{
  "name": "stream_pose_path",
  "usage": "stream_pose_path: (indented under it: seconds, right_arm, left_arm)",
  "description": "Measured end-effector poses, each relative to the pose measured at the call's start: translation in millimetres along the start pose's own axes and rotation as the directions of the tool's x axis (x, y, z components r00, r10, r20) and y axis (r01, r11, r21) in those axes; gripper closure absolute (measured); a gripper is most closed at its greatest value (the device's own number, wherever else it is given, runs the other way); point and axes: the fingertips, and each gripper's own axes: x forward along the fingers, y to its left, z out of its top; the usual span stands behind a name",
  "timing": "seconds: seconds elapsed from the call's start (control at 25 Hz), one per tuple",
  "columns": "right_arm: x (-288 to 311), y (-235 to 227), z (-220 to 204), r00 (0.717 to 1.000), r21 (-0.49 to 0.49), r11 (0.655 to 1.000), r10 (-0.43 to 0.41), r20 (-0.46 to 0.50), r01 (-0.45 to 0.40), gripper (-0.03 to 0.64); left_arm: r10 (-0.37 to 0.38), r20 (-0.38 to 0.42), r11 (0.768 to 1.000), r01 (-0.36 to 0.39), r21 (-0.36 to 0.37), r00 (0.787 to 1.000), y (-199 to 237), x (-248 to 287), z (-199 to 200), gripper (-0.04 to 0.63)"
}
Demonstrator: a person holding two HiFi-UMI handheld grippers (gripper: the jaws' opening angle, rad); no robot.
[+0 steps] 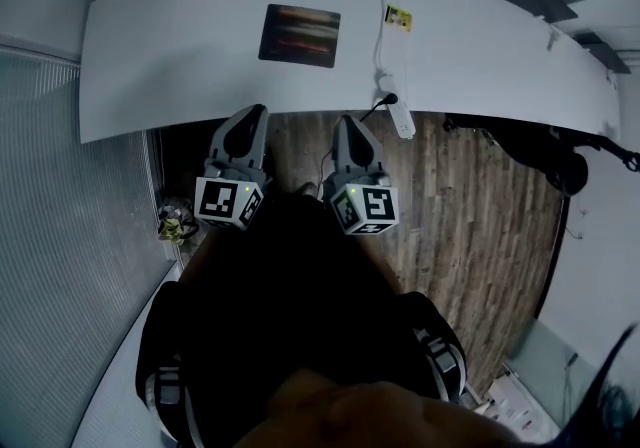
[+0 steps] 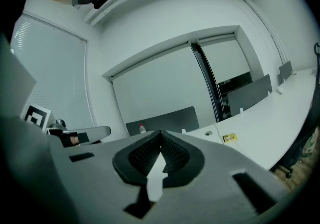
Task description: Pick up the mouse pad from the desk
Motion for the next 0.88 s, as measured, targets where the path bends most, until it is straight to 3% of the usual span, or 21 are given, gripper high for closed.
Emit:
stream_pose_path:
  seconds: [0.48,0.88]
  right_arm:
    - [124.7,16.0,22.0,0.998,-0.011,0.999,-0.052,-0.024,0.052,0.615]
    - [210.7,23.3,28.4,0.989,0.001,0.989,-0.147,-0.026,0.147,0.615]
  left_arm:
    - [-0.042,-0.008,0.999,0.042,-0.005,0.999,108.3,82.3,23.9,0.581]
    - [-0.101,-0.092,0.994,0.097,-0.051,0.991,192.8,135.6,27.9,0.581]
